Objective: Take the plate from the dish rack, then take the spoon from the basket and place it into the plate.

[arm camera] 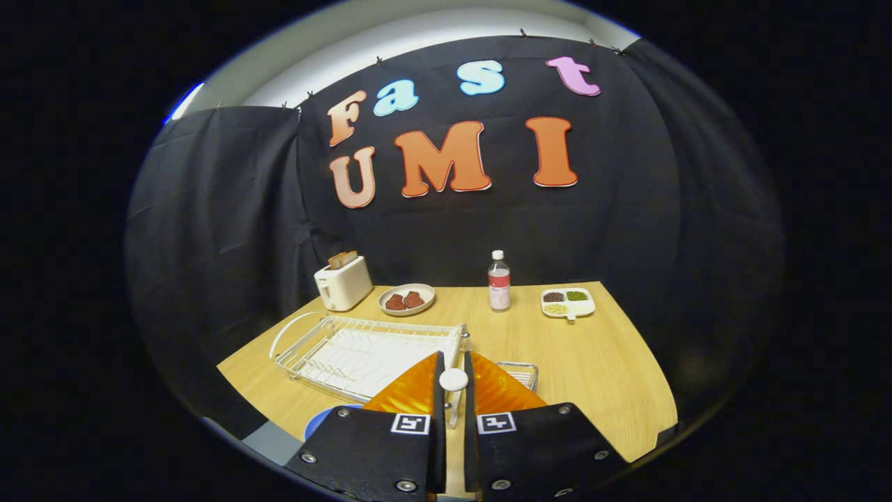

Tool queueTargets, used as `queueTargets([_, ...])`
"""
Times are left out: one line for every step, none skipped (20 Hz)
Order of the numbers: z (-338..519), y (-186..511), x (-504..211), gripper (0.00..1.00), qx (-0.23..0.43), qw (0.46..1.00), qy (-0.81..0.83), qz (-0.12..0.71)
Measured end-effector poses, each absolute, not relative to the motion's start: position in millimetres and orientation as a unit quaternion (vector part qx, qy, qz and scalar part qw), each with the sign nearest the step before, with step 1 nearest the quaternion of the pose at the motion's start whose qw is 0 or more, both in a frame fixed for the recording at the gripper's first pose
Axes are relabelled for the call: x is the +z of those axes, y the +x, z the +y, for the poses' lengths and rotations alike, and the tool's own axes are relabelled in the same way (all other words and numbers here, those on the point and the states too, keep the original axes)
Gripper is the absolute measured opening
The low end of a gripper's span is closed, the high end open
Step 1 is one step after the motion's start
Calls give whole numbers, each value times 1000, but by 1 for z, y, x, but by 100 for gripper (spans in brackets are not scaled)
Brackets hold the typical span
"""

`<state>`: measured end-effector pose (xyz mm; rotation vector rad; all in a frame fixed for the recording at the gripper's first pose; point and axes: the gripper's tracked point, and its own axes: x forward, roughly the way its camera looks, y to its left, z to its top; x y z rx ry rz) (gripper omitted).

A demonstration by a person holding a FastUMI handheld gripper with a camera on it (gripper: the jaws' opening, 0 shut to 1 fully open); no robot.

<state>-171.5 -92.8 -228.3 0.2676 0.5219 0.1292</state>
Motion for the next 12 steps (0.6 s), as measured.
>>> queueTargets([-83, -173, -229, 10, 77, 953, 134, 260])
queueTargets([-73, -173, -230, 10, 90, 951, 135, 261])
queueTargets([-61, -175, -231, 10, 105, 949, 137, 264])
queueTargets([-50, -177, -232, 10, 120, 946, 139, 267])
queueTargets([-38, -179, -234, 10, 135, 943, 140, 269])
queueTargets([-28, -182, -237, 10, 148, 939, 140, 275])
queueTargets([-18, -185, -239, 10, 163, 936, 140, 279])
queueTargets([-7, -187, -242, 10, 178, 932, 137, 283])
queueTargets([2, -189, -247, 10, 190, 929, 133, 288])
queueTargets([11, -192, -251, 10, 203, 925, 131, 293])
queueTargets([21, -195, -256, 10, 215, 920, 131, 299])
queueTargets([29, -198, -261, 10, 224, 915, 133, 307])
